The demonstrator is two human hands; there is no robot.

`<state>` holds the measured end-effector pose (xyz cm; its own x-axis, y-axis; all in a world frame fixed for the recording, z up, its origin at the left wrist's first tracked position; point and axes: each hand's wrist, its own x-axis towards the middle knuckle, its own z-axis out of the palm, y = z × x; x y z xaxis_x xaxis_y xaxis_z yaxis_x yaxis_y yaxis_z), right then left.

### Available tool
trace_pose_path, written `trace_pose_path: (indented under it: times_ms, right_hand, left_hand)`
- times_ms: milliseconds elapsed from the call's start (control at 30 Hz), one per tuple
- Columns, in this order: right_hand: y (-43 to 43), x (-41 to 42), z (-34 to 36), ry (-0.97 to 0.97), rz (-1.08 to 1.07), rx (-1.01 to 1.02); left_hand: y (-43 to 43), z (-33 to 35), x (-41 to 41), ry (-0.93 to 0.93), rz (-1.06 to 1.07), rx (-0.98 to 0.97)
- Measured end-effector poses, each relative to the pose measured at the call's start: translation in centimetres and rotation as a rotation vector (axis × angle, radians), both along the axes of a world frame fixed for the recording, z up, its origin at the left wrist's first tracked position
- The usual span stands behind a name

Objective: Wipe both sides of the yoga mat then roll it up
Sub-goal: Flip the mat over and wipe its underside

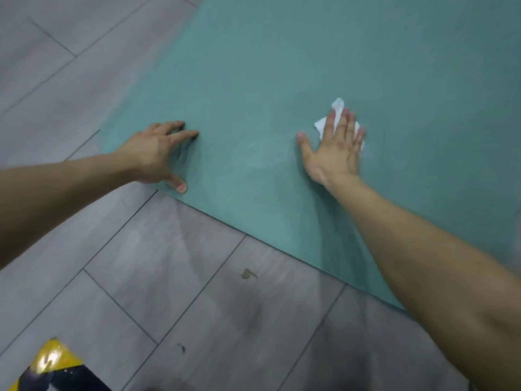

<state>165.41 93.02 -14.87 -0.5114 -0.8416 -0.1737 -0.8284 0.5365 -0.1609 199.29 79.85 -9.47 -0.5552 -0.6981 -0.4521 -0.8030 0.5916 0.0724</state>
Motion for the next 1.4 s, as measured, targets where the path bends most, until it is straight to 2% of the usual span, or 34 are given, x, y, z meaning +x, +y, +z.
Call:
trace_pose_path:
  times_ms: [100, 167, 233, 333, 400, 500, 567, 633, 667, 767, 833, 967, 1133, 1233, 1400]
  right_hand:
    - [-2.0, 11.7, -0.3, -0.079, 0.491, -0.032]
    - [-1.9, 18.4, -0.2, -0.102, 0.727, -0.009]
    - [-1.6, 20.9, -0.5, -0.075, 0.811, -0.019]
    - [-2.6, 17.1, -0.8, -0.062, 0.931, -0.027]
    - [-3.8, 11.8, -0.8, -0.057, 0.854, -0.02]
    - [-5.0, 3.8, -0.4, -0.048, 0.614, 0.034]
    - [-5.4, 1.7, 0.0, -0.037, 0.517, 0.081]
    - [-5.7, 3.4, 0.2, -0.035, 0.486, 0.087]
    - [-5.8, 5.0, 0.3, -0.041, 0.536, 0.084]
    - [-5.9, 11.0, -0.3, -0.046, 0.891, 0.073]
    - [-6.1, 14.0, -0.5, -0.067, 1.017, 0.074]
    - [-7.5, 11.2, -0.8, -0.076, 1.193, 0.071]
    - [-10.8, -0.7, -0.3, -0.058, 1.112, 0.112]
    - [-10.7, 1.7, -1.2, -0.031, 1.025, 0.065]
    - [-12.9, 7.1, -1.1, -0.169, 1.018, 0.021]
  left_hand:
    - [0.2, 0.5, 0.3, -0.041, 0.164, 0.003]
    - [0.3, 0.7, 0.4, -0.083, 0.259, 0.022]
    - [0.1, 0.7, 0.3, -0.105, 0.29, 0.054]
    - [-0.1, 1.1, -0.3, -0.115, 0.295, 0.075]
    - [0.2, 1.3, -0.3, -0.102, 0.314, 0.082]
    - [0.2, 1.3, 0.1, -0.059, 0.337, 0.096]
    - [0.2, 1.0, 0.3, -0.048, 0.337, 0.106]
    - [0.0, 1.0, 0.4, -0.041, 0.339, 0.106]
    - [-0.1, 0.9, 0.4, -0.042, 0.353, 0.106]
    - [-0.1, 0.8, -0.5, -0.103, 0.399, 0.094]
    - [-0.2, 0.9, -1.3, -0.152, 0.409, 0.058]
    - [0.0, 1.4, -2.3, -0.192, 0.476, 0.09]
    - [-0.3, 1.0, -2.3, -0.216, 0.505, 0.134]
    - [-0.5, 0.7, -1.8, -0.172, 0.503, 0.163]
    - [-0.5, 0.6, -1.2, -0.142, 0.525, 0.168]
